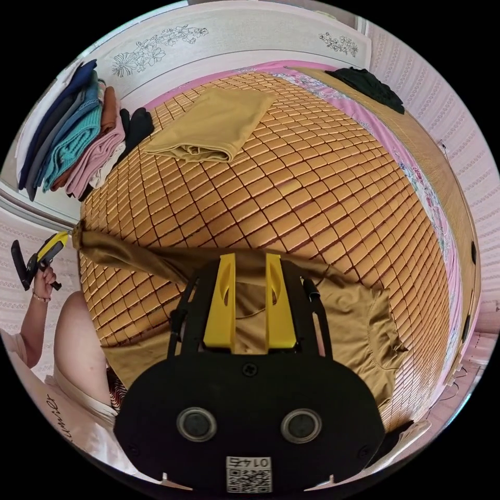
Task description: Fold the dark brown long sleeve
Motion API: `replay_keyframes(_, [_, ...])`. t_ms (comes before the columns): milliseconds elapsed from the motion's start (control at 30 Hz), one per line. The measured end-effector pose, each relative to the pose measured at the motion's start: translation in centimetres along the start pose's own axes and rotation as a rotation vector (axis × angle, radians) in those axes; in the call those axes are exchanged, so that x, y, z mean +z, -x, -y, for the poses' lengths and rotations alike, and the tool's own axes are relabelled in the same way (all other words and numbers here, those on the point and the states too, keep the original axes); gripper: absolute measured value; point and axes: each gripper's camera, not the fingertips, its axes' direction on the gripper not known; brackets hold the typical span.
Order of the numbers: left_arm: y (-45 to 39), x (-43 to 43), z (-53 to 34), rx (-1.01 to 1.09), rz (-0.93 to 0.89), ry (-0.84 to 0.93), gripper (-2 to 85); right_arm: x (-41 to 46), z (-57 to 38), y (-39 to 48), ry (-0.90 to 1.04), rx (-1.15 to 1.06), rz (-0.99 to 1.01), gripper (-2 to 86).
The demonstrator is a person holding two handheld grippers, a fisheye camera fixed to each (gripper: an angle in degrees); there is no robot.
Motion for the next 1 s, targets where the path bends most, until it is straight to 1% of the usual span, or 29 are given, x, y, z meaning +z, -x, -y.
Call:
replay_keyframes(33, [0.3, 0.9, 0.8, 0.001, -0.024, 0.039, 7.2, 0.5, 0.2, 0.1, 0.028, 0.004, -0.008, 7.0])
replay_keyframes(67, [0.5, 1.6, 1.2, 0.001, -0.037, 0.067, 7.0, 0.4, 0.2, 0.5, 0.003, 0.002, -0.053, 3.0])
replay_keyframes(100, [1.0, 3.2, 1.7, -0.015, -0.058, 0.160, 6.5, 0.4, 0.4, 1.1, 0.010, -0.021, -0.073, 0.6])
replay_keyframes(167, [1.7, 3.3, 2.1, -0.019, -0.068, 0.152, 2.3, 0.4, 0.5, 1.7, 0.017, -0.049, -0.087, -0.3])
replay_keyframes(200, [2.3, 3.4, 2.8, -0.028, -0.108, 0.182, 1.5, 0.1, 0.7, 1.7, 0.006, -0.051, -0.085, -0.6])
replay_keyframes(233, [3.1, 2.9, 3.4, -0.054, -0.115, 0.153, 1.0, -0.2, 0.7, 1.5, -0.012, -0.042, -0.077, -0.7])
replay_keyframes(267, [3.4, 2.3, 3.8, -0.051, -0.123, 0.103, 0.8, -1.1, 0.8, 0.8, -0.058, -0.007, -0.047, -0.7])
replay_keyframes(300, [3.7, 0.3, 4.2, -0.022, -0.140, -0.054, 0.5, -2.1, 0.8, -0.1, -0.106, 0.046, -0.010, -0.7])
replay_keyframes(333, [3.7, -2.3, 4.1, 0.055, -0.160, -0.258, 0.2, -2.6, 0.7, -0.6, -0.132, 0.073, 0.010, -0.6])
replay_keyframes(400, [3.7, -5.0, 3.1, 0.150, -0.136, -0.453, 0.0, -3.7, 0.3, -2.2, -0.203, 0.169, 0.040, -0.5])
replay_keyframes(467, [4.6, -4.8, 2.2, 0.117, -0.051, -0.417, -0.3, -3.4, 0.2, -2.7, -0.202, 0.190, 0.084, -0.4])
replay_keyframes(500, [5.9, -3.8, 1.4, 0.051, -0.010, -0.353, -0.3, -3.1, 0.1, -2.5, -0.198, 0.194, 0.077, -0.4])
replay_keyframes(567, [8.2, -2.1, 0.0, -0.061, -0.022, -0.248, -0.4, -2.3, 0.2, -2.0, -0.179, 0.177, 0.043, -0.4])
replay_keyframes(633, [10.4, -1.0, -1.5, -0.192, -0.080, -0.140, -0.7, -1.4, 0.4, -1.5, -0.143, 0.166, 0.036, -0.4])
replay_keyframes(700, [10.8, -1.2, -2.0, -0.229, -0.107, -0.140, -0.7, -0.8, 0.6, -1.0, -0.119, 0.155, 0.002, -0.4])
replay_keyframes(800, [9.7, -1.3, -0.2, -0.185, -0.170, -0.090, 0.1, -0.6, 0.8, -0.5, -0.105, 0.136, -0.041, -0.4])
replay_keyframes(933, [5.9, -0.1, 5.0, -0.093, -0.167, -0.039, 6.1, -0.6, 0.6, -0.7, -0.111, 0.166, -0.066, -0.4])
replay_keyframes(1000, [4.1, 1.5, 7.0, -0.032, -0.177, -0.008, 6.4, -0.4, 0.2, -1.1, -0.116, 0.200, -0.066, -0.3])
